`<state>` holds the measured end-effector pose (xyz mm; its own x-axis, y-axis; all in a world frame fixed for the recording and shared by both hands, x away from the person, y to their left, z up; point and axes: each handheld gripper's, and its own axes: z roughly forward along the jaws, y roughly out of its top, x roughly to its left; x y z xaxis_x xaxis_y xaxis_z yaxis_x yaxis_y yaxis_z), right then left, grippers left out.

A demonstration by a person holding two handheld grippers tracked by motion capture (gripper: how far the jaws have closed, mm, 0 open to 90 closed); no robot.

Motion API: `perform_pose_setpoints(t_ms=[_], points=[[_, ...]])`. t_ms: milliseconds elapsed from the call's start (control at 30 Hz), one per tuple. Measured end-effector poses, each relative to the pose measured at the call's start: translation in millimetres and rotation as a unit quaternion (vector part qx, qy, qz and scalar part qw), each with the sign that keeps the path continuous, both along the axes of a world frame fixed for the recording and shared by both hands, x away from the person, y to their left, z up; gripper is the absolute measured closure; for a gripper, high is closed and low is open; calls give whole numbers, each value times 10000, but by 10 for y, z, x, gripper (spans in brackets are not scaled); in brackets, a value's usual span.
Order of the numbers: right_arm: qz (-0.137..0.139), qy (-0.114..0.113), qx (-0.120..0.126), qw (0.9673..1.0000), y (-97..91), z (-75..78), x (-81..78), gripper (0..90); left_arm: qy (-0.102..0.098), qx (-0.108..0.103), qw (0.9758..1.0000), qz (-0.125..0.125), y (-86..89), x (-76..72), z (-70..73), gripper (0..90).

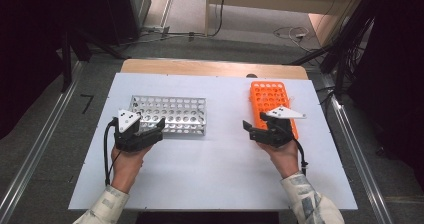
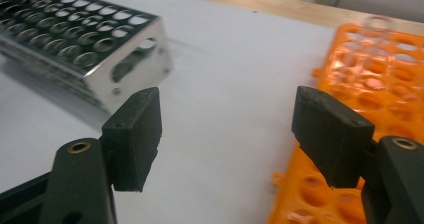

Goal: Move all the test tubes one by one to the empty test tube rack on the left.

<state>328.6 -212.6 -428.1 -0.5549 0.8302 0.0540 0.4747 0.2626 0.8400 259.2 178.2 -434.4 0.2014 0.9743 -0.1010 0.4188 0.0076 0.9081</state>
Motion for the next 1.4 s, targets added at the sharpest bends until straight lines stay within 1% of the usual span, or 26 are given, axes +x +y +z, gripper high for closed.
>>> perform_pose_setpoints(t_ms=[67,200,300,433,567,667,800,867,967,1067,1167,1200,1300,1400], points=[[-174,-74,-20,9998,-111,5,48,267,6,-15,10000,-10,2,-1,0,178],[-501,-92,-18,9987,-321,5,133,269,14,-8,10000,-20,1,-2,-2,162],[-725,-87,-31,9973,-463,-5,192,268,22,26,10000,55,0,-1,-5,136],[-959,-83,-77,9953,-603,-28,256,270,15,18,10000,65,-4,-2,-4,122],[-1143,-66,-167,9933,-720,-73,327,273,8,6,10000,13,-12,-4,-4,117],[-1274,-33,-187,9917,-792,-113,387,282,11,-22,10000,-30,-18,-1,-6,108],[-1386,-40,-220,9901,-854,-174,480,310,35,-62,9999,-95,-20,5,-8,93],[-1469,-45,-232,9889,-878,-207,531,336,51,-47,9999,-97,-25,8,-11,83],[-1526,-23,-199,9881,-910,-239,583,388,64,-45,9999,-105,-31,9,-13,81],[-1531,-52,-164,9881,-932,-254,622,438,67,-41,9999,-107,-37,9,-14,80],[-1503,-14,-271,9883,-924,-263,673,472,77,-27,9999,-138,-44,7,-15,81],[-1518,-5,-267,9881,-919,-266,686,485,77,-23,9999,-148,-44,7,-15,80],[-1509,-27,-344,9879,-910,-288,727,528,72,-23,9998,-159,-47,6,-15,80],[-1538,-4,-345,9875,-916,-309,760,569,73,-22,9998,-166,-49,6,-18,80]])
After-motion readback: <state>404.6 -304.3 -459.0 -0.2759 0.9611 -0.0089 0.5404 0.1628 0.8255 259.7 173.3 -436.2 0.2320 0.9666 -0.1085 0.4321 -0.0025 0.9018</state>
